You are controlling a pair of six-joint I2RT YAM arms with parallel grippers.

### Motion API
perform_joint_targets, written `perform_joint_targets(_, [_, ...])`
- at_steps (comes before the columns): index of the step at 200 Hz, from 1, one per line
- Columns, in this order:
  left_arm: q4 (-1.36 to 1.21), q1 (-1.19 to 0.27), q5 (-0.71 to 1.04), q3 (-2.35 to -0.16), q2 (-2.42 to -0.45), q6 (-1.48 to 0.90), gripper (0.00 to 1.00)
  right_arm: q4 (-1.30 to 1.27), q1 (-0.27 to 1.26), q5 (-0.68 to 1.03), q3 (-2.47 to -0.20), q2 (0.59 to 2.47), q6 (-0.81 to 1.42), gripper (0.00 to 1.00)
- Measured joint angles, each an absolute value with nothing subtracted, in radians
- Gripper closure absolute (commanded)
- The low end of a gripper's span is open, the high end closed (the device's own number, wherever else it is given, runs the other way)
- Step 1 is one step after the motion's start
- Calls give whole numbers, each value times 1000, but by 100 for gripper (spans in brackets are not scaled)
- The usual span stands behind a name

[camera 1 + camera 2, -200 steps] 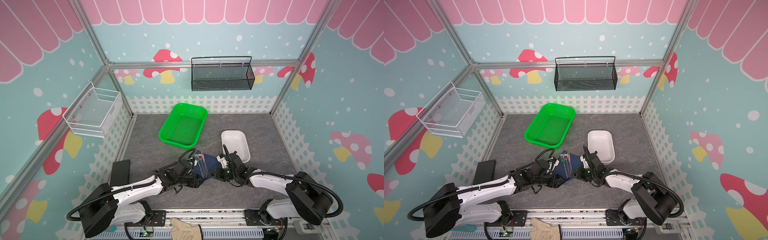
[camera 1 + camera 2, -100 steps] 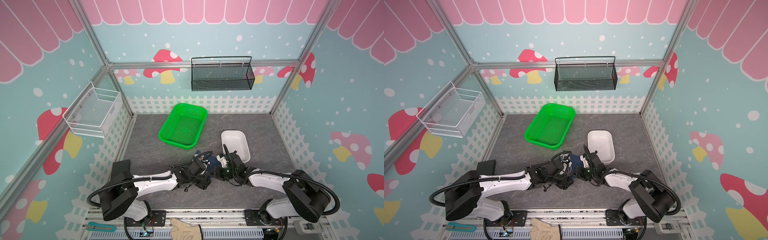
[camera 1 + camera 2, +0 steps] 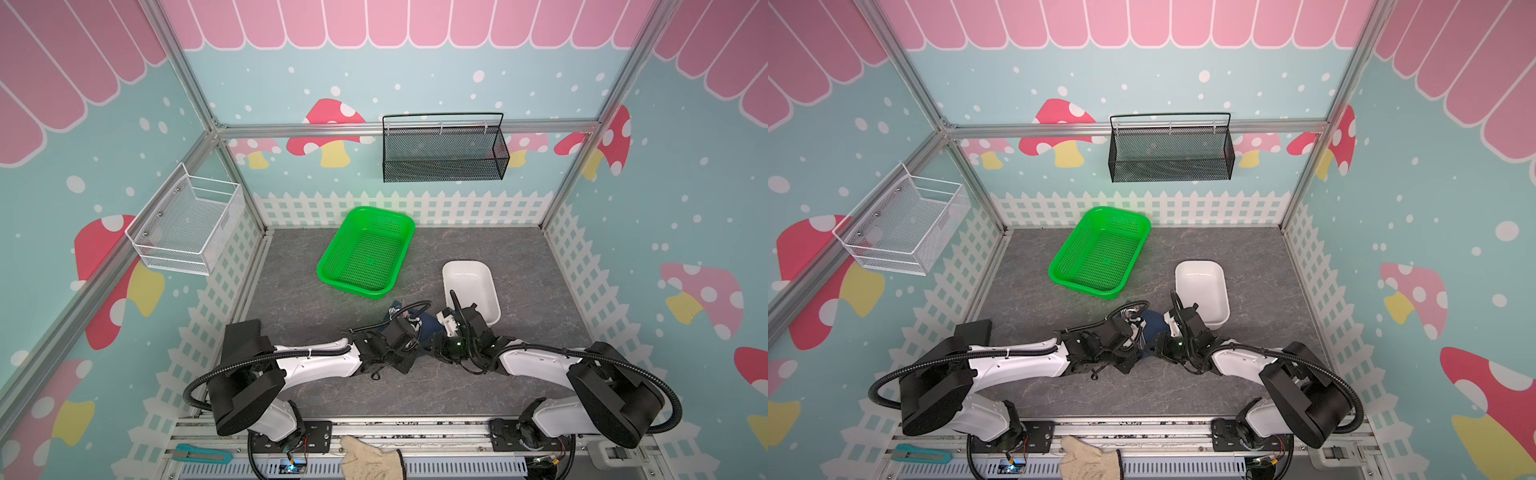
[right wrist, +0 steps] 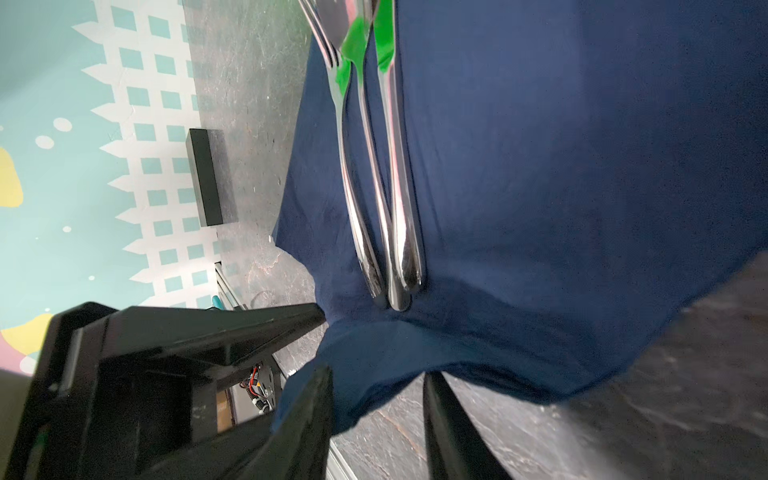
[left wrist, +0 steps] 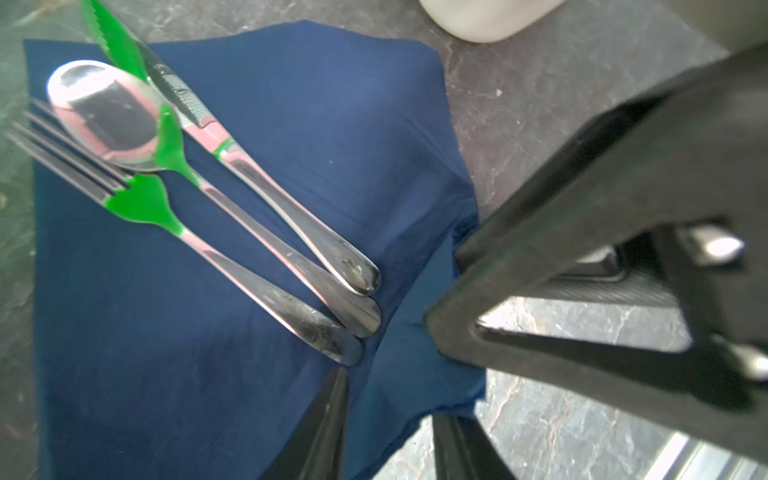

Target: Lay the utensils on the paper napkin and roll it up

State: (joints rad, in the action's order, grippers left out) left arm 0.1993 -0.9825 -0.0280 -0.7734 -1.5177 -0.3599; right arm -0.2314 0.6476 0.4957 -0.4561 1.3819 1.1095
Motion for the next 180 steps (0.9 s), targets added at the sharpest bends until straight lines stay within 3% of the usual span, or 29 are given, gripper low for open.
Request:
perform_joint_targets(61, [202,-951,-42,-773,-1543,-400,66,-197,648,479,-442,1309,1089,61])
perform_joint_targets(113, [202,-920,-43,-773,-1543,-427,65,-180,648,524,-469,1379,1016,81])
perform_joint_targets(180, [216,-909,-42,-773,-1560,-469,62,-176,648,529,-583,1532,969,87])
